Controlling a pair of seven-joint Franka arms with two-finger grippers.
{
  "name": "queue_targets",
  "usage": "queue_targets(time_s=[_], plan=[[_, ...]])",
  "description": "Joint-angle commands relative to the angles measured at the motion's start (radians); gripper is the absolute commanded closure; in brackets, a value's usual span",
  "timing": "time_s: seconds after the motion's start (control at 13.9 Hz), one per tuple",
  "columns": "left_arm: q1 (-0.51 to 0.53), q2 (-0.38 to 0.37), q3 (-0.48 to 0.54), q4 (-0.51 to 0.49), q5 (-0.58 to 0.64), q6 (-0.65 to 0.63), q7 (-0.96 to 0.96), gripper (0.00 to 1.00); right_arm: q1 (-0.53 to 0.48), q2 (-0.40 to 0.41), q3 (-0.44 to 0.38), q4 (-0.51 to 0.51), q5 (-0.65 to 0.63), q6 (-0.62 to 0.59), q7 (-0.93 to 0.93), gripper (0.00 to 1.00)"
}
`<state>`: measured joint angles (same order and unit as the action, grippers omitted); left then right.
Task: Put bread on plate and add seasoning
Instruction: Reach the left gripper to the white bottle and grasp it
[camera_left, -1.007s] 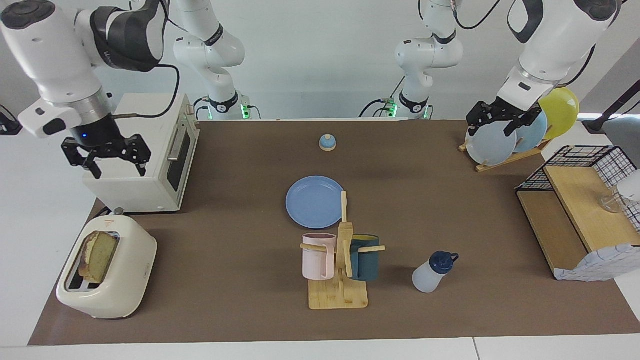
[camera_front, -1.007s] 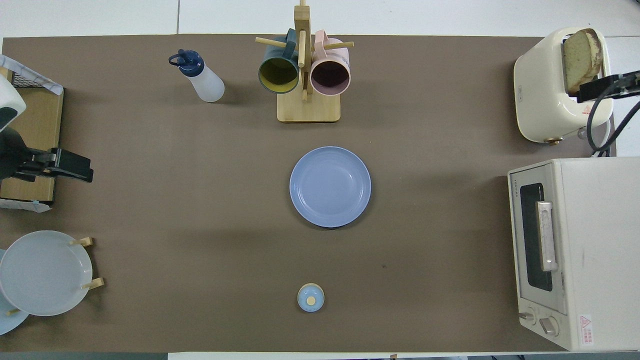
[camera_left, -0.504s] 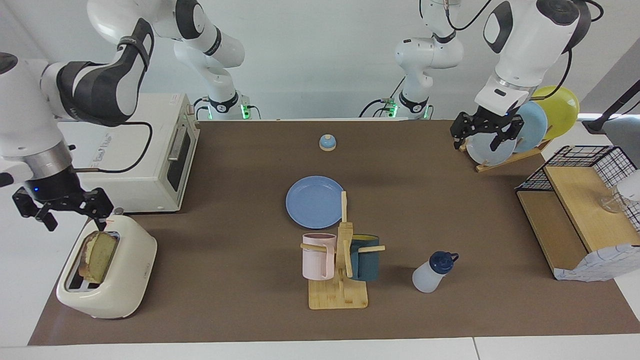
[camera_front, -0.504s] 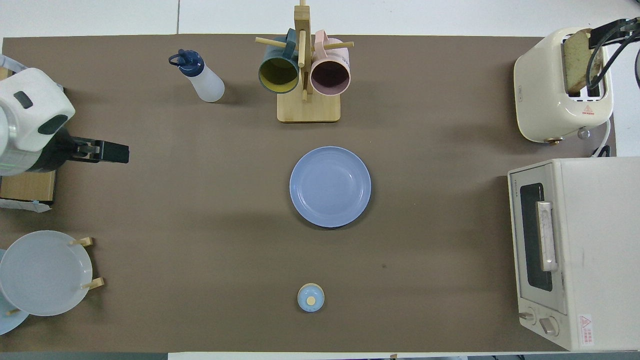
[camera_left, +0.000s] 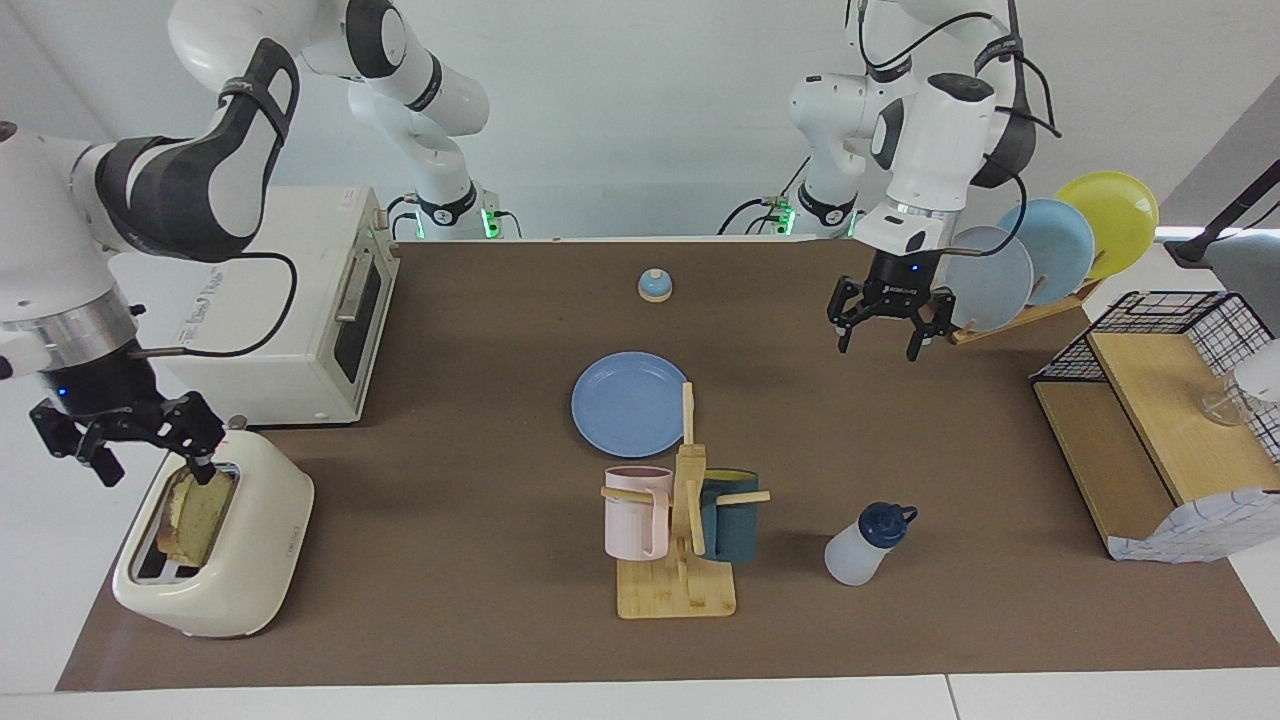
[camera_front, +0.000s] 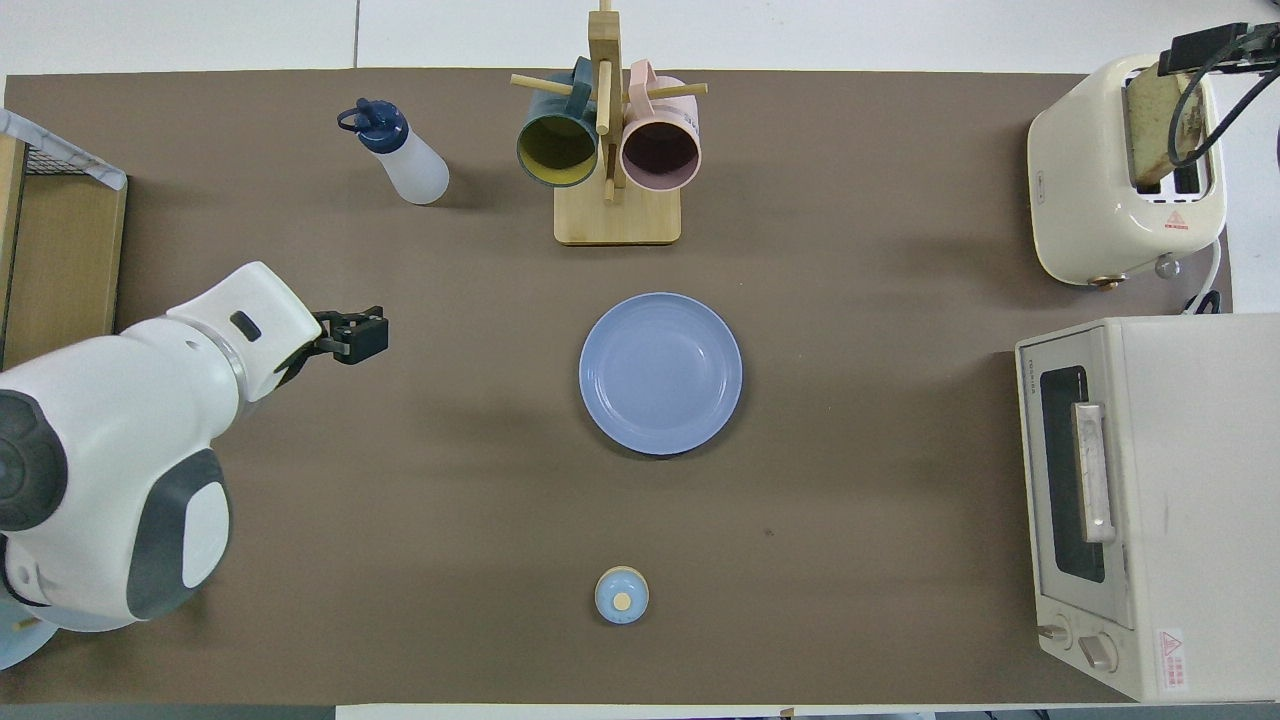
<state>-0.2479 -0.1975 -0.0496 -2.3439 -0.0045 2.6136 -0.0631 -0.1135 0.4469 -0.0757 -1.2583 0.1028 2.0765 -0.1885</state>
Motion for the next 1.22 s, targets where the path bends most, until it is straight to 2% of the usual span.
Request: queue_targets(time_s=[0.0,0.22,0.43,0.5,0.65,0.72,0.79,0.94,1.15], plan=[[-0.021,0.004,0.01,-0.1,0.003,0.199,-0.035,0.0,-0.012,-0.071,0.014,-0.137,0.021,0.075,-0.069,0.0],[-0.022,0.125,0.01,-0.167,-0.002,0.518,-0.047,0.0,-0.014,-0.112,0.016,-0.271,0.02,0.232,-0.077,0.0],[-0.04,0.246,0.013,-0.158,-0.015,0.683,-0.046,0.0,-0.014,-0.164,0.016,-0.425,0.02,0.367,-0.11,0.0],[-0.042,0.282,0.013,-0.154,-0.021,0.727,-0.046,0.0,-0.014,-0.171,0.016,-0.449,0.02,0.399,-0.114,0.04],[-0.047,0.395,0.016,-0.128,-0.038,0.863,-0.044,0.0,-0.017,-0.171,0.016,-0.444,0.02,0.393,-0.115,0.42],[-0.072,0.443,0.022,-0.103,-0.066,0.882,-0.044,0.0,-0.018,-0.171,0.016,-0.443,0.02,0.392,-0.117,0.76],[-0.114,0.486,0.043,-0.054,-0.095,0.881,-0.043,0.0,-0.02,-0.171,0.016,-0.443,0.02,0.384,-0.118,1.0],[-0.242,0.562,0.179,0.032,-0.117,0.881,-0.043,0.0,-0.023,-0.171,0.016,-0.441,0.02,0.358,-0.127,1.0],[-0.48,0.711,0.417,0.17,-0.251,0.887,-0.046,0.0,-0.032,-0.16,0.016,-0.365,0.02,0.248,-0.138,1.0]])
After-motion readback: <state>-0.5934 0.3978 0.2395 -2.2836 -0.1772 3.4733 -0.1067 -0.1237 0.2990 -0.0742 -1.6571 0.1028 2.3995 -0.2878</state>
